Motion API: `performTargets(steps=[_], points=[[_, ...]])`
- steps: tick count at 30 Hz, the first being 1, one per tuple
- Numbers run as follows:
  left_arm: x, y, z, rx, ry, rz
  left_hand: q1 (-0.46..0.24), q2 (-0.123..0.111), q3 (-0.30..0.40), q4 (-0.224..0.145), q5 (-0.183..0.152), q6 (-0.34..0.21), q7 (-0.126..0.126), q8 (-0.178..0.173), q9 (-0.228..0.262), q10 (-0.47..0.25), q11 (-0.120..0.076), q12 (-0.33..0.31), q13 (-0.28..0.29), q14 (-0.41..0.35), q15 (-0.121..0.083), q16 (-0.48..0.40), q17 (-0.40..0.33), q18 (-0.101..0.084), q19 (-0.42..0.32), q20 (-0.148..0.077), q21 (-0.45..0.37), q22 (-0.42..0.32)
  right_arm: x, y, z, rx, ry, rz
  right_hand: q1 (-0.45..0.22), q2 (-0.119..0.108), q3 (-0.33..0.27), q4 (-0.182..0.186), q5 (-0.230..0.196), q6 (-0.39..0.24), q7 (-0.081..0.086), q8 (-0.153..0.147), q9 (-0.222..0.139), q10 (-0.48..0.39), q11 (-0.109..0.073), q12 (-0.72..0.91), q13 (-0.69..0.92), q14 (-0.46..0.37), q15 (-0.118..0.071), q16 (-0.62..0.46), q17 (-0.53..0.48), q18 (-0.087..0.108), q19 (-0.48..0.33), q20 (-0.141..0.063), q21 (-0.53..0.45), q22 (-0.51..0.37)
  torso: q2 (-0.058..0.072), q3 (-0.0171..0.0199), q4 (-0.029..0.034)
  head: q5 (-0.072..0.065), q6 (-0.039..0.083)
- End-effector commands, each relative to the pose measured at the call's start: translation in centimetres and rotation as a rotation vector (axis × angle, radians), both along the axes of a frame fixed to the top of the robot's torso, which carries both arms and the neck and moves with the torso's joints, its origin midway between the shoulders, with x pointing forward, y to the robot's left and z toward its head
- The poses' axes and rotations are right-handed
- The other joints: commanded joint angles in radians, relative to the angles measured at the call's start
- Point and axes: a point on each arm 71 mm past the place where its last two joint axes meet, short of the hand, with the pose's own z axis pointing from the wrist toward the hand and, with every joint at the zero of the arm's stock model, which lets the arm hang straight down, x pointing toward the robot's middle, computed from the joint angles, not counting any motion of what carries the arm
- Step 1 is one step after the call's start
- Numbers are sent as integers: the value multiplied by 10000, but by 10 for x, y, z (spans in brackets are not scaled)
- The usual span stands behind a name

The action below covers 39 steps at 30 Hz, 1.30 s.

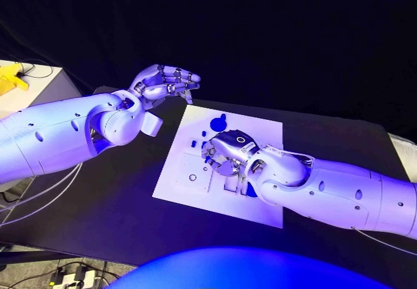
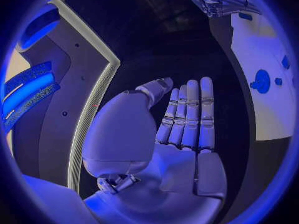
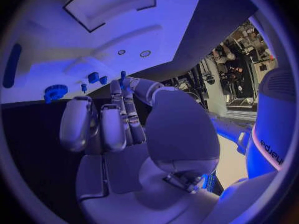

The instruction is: Assemble the parts on the task board

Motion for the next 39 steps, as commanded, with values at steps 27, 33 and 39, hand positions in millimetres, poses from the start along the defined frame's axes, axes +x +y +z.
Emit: performTargets(steps=[27, 33, 39], points=[[0, -4, 0, -151, 43, -116, -28, -4, -53, 9, 31, -117, 20, -39, -16, -83, 9, -28, -12, -25, 92, -64, -22, 138, 30, 82, -84, -28, -5, 9, -17, -1157, -441, 513, 5, 103, 75, -21, 98, 5, 15, 39, 28, 332, -280, 30, 4, 366, -81, 36, 10, -27, 139, -56, -41, -9, -2, -10, 2, 485, 0], [0, -5, 0, -141, 75, -135, -28, -4, -53, 9, 31, -117, 20, -39, -16, -83, 9, -28, -12, -25, 92, -64, -22, 138, 30, 82, -84, -28, -5, 10, -19, -1272, -372, 509, 2, 101, 77, -22, 104, 4, 15, 40, 32, 332, -279, 29, 4, 365, -80, 39, 11, -24, 134, -56, -55, -21, -2, -10, 0, 490, 0], [0, -5, 0, -134, 91, -140, -28, -4, -53, 9, 31, -117, 20, -39, -16, -83, 9, -28, -12, -25, 92, -64, -22, 138, 30, 82, -84, -28, -5, 10, -21, -1338, -361, 499, -3, 102, 81, -22, 109, 2, 16, 42, 37, 333, -279, 29, 3, 362, -80, 34, -2, -24, 132, -55, -55, -20, -2, -10, -13, 506, 0]])
